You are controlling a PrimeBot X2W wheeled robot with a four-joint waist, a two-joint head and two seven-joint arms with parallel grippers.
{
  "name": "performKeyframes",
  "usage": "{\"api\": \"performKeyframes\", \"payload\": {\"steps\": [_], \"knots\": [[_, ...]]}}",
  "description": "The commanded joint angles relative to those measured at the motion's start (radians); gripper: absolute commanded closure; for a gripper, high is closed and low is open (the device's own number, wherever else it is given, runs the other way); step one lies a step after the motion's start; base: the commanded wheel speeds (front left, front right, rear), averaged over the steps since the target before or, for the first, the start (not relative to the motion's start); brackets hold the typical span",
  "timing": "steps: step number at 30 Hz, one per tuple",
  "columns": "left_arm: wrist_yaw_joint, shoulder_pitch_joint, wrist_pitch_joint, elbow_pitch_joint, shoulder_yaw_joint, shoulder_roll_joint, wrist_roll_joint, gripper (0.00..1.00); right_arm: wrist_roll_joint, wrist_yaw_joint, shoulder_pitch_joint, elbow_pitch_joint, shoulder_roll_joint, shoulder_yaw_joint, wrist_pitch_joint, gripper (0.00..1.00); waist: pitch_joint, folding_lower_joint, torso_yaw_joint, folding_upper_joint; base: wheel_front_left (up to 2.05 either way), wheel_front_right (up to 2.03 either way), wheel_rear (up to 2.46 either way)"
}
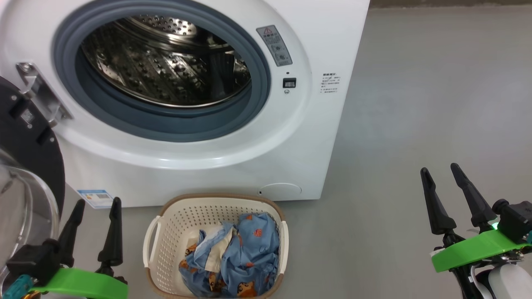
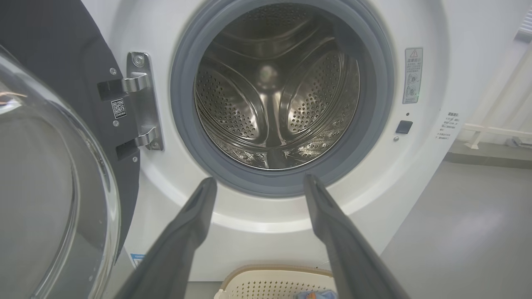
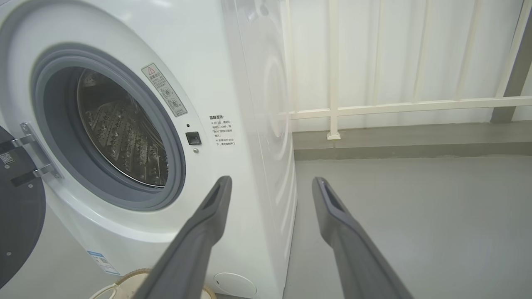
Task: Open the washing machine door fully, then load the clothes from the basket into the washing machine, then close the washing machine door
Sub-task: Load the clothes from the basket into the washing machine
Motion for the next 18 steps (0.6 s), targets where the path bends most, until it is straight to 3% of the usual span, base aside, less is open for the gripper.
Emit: {"api": "performKeyframes", "payload": {"steps": [1,18], "knots": [[-0.004,-0.045,-0.001,-0.012,0.037,0.028,0.001,0.0,-0.003,0.005,-0.03,-0.028,-0.013,0.009,-0.009,0.0,0.021,0.0,-0.008,0.0,0.0,0.0,0.0],[-0.059,-0.12,0.009,0.075,-0.005,0.026,-0.005,0.0,-0.041,0.005,-0.083,-0.043,0.034,-0.001,-0.009,0.0,0.169,0.0,-0.062,0.0,0.0,0.0,0.0]]}}
